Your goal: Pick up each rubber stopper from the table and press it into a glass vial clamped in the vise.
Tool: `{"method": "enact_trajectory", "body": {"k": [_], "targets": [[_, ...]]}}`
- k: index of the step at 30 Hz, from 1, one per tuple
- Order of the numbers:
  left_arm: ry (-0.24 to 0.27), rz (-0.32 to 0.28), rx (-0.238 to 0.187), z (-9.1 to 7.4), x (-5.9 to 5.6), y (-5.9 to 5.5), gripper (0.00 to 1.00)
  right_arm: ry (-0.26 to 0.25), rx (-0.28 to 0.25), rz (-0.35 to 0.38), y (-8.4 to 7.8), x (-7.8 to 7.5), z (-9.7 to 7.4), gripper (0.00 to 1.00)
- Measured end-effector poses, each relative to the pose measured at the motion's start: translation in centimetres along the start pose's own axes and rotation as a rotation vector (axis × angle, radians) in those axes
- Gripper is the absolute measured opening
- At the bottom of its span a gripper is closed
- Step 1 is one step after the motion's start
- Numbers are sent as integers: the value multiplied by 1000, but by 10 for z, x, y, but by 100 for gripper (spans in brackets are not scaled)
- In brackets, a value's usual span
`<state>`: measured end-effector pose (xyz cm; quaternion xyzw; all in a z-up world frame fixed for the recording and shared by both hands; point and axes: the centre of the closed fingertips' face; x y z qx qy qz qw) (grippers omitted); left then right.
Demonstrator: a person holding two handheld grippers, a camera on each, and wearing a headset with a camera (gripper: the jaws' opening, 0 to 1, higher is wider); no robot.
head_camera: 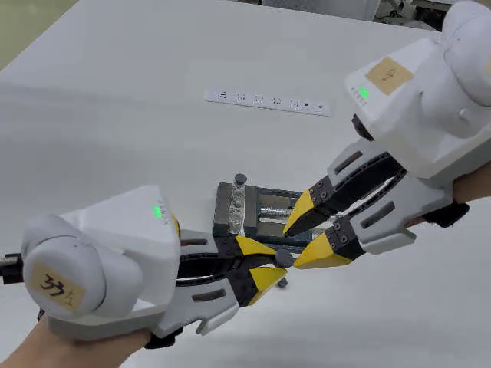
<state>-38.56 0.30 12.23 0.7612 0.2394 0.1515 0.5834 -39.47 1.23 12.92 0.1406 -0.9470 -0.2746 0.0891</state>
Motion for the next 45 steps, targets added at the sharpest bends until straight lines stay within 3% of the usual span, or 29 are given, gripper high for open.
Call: {"method": "enact_trajectory", "body": {"k": [4,11,33,39,41,45], "targets": [[-5,-2,-1,0,-1,0,3,5,46,-39,-4,1,5,13],[-7,-5,-3,-1,-2,-1,3,17,74,-67,-6,4,10,11],[-8,-10,6,-3,-7,-2,4,34,127,-114,-6,7,12,6],[-16,-22,5,-7,-8,4,4,45,133,-94,-1,8,7,6],[-23,-34,4,-8,-8,6,4,53,124,-53,2,10,5,6],[-21,-45,36,-12,-5,0,11,46,111,-32,7,7,-1,6]]}}
Point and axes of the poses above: the centre of the closed fingertips' face, and the gripper's own axes: z roughly forward along the fingers, x roughly to its left, y roughly out of its top, and after that the axes turned 2 degrees about y, right-handed
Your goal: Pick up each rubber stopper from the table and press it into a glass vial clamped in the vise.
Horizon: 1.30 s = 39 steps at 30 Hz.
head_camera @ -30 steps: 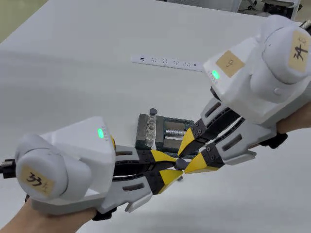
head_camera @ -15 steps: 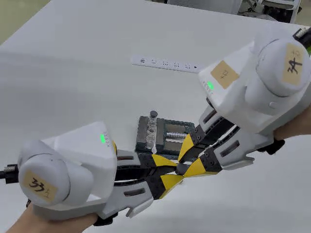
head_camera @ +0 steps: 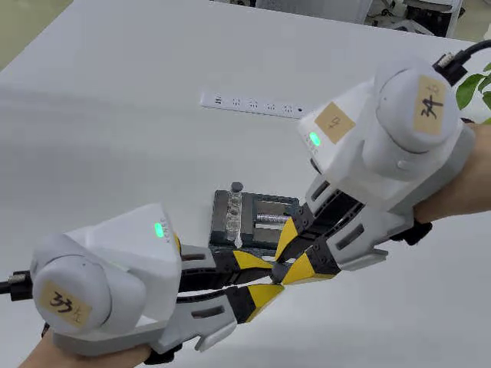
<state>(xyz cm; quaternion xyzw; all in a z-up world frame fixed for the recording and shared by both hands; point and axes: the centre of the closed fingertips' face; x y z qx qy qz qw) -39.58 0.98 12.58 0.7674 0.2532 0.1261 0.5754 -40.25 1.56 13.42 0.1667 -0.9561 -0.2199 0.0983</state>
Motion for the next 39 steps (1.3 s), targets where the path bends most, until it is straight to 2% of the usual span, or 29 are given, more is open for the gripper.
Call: {"method": "enact_trajectory", "body": {"k": [3,5,6,8,10,12,15,18,21,23,31,39], "targets": [[21,-5,10,-4,6,-4,19,-17,0,18,1,-7,-4,6],[40,15,2,-7,12,-7,27,-24,7,46,-1,-14,-6,6],[49,20,-2,-8,14,-8,30,-38,9,65,-2,-19,-6,6],[58,3,19,-10,20,-13,36,-53,10,76,-5,-30,-7,6],[64,-1,24,-13,24,-16,38,-78,9,89,-7,-43,-8,6],[95,-13,34,-16,31,-20,44,-96,9,97,-10,-57,-9,6],[137,-30,42,-20,41,-25,54,-119,20,99,-8,-67,-9,6],[162,-45,49,-22,50,-30,65,-133,28,97,-11,-85,-8,6],[178,-47,51,-23,56,-32,72,-152,51,85,-13,-97,-6,6],[193,-62,67,-23,61,-36,79,-151,60,81,-16,-106,-2,6],[236,-76,74,-20,78,-43,99,-147,113,55,-32,-134,16,6],[239,-109,68,-18,87,-44,99,-123,144,28,-43,-159,30,5]]}}
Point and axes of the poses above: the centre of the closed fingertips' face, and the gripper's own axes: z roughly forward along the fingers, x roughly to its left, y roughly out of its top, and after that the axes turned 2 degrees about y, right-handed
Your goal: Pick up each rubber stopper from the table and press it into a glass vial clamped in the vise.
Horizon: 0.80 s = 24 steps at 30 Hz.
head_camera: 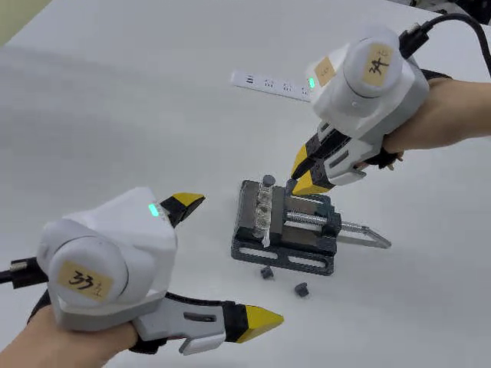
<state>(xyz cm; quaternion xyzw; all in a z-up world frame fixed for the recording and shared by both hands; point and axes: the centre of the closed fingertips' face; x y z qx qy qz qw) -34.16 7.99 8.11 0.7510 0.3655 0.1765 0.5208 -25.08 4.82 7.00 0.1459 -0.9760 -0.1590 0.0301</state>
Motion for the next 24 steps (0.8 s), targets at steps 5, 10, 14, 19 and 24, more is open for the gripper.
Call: {"method": "enact_trajectory", "body": {"k": [5,10,14,19,24], "targets": [[4,-16,10,2,3,-2,99,7,19,-29,0,-8,7,5],[9,-27,23,3,5,-7,99,18,33,-92,6,-14,16,5],[17,-38,28,2,7,-10,98,34,47,-114,8,-16,28,5],[29,-52,36,-1,9,-14,97,59,68,-131,8,-13,39,4],[37,-66,42,-4,9,-18,96,73,82,-121,6,-15,43,4]]}}
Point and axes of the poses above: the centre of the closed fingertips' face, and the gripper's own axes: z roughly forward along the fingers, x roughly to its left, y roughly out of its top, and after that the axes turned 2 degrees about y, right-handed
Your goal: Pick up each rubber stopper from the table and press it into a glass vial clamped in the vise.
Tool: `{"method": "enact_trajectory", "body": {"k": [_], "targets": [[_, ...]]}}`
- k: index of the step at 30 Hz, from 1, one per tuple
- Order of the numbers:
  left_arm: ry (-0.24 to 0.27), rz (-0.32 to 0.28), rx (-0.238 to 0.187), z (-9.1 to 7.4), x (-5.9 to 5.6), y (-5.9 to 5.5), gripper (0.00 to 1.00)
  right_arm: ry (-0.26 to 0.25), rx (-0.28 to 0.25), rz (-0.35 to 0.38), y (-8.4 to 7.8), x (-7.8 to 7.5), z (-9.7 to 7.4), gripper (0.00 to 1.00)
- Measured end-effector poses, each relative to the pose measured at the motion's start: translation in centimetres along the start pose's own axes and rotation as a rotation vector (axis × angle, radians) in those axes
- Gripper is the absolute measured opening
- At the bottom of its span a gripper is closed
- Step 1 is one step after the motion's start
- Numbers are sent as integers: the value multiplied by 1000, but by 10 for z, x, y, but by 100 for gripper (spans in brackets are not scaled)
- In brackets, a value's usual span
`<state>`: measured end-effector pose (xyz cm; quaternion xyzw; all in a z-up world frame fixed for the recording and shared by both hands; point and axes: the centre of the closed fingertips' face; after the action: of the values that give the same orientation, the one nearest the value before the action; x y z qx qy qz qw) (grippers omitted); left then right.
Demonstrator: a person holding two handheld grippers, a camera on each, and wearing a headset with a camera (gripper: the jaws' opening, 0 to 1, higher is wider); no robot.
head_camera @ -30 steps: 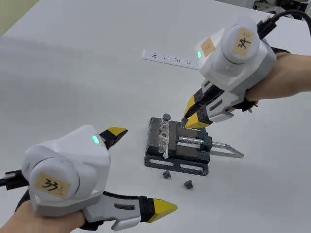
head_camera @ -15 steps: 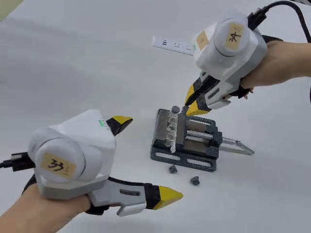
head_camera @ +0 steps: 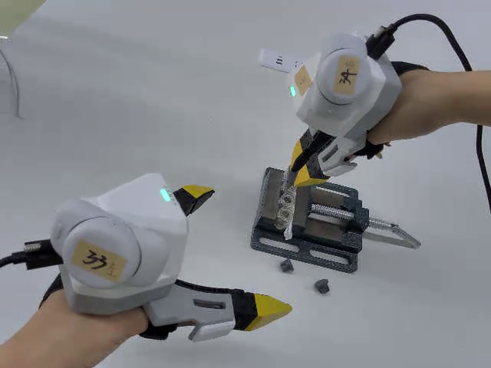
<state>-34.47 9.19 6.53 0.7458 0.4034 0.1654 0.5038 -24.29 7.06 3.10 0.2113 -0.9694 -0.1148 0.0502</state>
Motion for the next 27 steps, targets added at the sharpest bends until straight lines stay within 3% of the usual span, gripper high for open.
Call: {"method": "enact_trajectory", "body": {"k": [19,27], "targets": [[-11,-20,4,3,-5,-1,94,13,60,1,-2,0,1,4],[-5,-33,-1,1,-2,-3,93,9,11,33,-4,-1,1,4]]}}
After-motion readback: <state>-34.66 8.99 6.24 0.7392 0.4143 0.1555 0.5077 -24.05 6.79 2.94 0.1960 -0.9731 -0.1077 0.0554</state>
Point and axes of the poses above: the centre of the closed fingertips' face, and the gripper's own axes: z roughly forward along the fingers, x roughly to its left, y roughly out of its top, and after that the axes turned 2 degrees about y, right-handed
